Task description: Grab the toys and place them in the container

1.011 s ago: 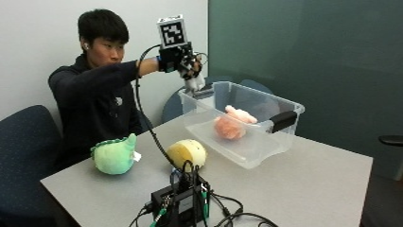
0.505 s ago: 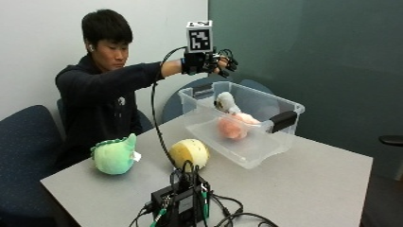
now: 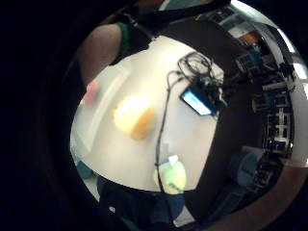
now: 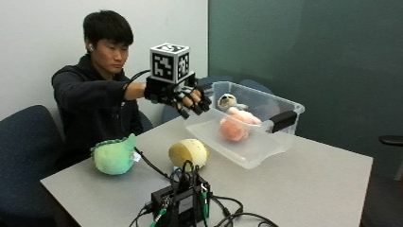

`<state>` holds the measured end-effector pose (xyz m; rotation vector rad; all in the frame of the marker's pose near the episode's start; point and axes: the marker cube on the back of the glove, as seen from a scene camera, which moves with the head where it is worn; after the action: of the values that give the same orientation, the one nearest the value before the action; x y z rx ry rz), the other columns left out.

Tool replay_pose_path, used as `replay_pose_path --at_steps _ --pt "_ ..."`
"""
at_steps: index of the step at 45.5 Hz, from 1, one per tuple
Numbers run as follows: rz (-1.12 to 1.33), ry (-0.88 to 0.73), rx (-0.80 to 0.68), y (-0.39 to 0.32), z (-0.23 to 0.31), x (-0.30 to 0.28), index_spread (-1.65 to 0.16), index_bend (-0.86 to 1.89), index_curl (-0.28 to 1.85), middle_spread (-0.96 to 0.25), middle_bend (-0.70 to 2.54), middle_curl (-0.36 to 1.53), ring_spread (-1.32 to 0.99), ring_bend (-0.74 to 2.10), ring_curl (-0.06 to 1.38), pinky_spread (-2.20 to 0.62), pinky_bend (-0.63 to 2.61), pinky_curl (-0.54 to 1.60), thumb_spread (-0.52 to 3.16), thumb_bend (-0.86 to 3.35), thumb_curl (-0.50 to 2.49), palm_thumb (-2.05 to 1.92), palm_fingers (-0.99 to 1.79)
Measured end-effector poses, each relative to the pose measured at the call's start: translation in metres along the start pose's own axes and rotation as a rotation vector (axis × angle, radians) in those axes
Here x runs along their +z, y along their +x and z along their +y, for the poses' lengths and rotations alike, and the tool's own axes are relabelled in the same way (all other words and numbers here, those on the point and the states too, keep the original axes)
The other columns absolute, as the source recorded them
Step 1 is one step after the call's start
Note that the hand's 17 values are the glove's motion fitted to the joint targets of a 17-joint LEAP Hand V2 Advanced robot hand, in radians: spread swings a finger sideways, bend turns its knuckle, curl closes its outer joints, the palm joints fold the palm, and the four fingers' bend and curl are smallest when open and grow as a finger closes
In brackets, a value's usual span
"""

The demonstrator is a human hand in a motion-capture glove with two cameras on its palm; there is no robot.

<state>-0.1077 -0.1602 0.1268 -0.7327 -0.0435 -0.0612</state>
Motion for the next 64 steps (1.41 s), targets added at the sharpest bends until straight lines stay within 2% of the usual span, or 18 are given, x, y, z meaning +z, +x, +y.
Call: replay_pose_path --at_steps 17,24,27,31,37,44,52,57,64 --pt "0.015 -0.174 0.034 0.024 -0.02 0.105 -0.26 0.11 0.39 0.0 0.17 0.47 -0.01 0.23 0.32 0.04 0.91 0.33 1.28 -0.02 0.41 0.32 -0.11" --pt "0.058 -0.318 0.04 0.023 -0.025 0.15 -0.24 0.07 0.33 0.0 0.18 0.45 0.01 0.21 0.33 0.04 0.97 0.35 1.25 -0.03 0.39 0.27 -0.11" --pt "0.077 -0.343 0.03 0.021 -0.023 0.162 -0.23 0.06 0.31 0.01 0.1 0.41 0.02 0.28 0.34 0.04 1.08 0.37 1.23 -0.03 0.38 0.26 -0.1" --pt "0.074 -0.293 0.018 0.021 -0.023 0.168 -0.2 0.0 0.25 0.01 0.1 0.37 0.02 0.52 0.4 0.0 1.21 0.4 1.22 -0.01 0.38 0.28 -0.01" --pt "0.029 -0.21 -0.008 0.023 -0.027 0.169 -0.18 0.0 0.18 -0.01 0.24 0.39 -0.08 0.88 0.48 -0.14 1.28 0.41 1.24 0.09 0.42 0.48 0.28" --pt "-0.03 -0.109 -0.036 0.022 -0.032 0.162 -0.2 0.08 0.13 -0.11 0.46 0.47 -0.23 1.11 0.53 -0.27 1.26 0.39 1.24 0.16 0.48 0.64 0.64" --pt "-0.049 -0.052 -0.063 0.006 -0.025 0.135 -0.23 0.16 0.15 -0.19 0.55 0.55 -0.31 1.15 0.57 -0.32 1.25 0.41 1.0 0.17 0.58 0.78 0.71" --pt "-0.067 0.062 -0.113 -0.028 -0.009 0.085 -0.24 0.18 0.17 -0.23 0.58 0.59 -0.33 1.17 0.58 -0.33 1.24 0.41 0.86 0.16 0.63 0.81 0.72" --pt "-0.098 0.238 -0.166 -0.054 0.001 -0.015 -0.26 0.19 0.18 -0.27 0.6 0.65 -0.35 1.17 0.59 -0.34 1.24 0.42 0.7 0.14 0.69 0.84 0.75"
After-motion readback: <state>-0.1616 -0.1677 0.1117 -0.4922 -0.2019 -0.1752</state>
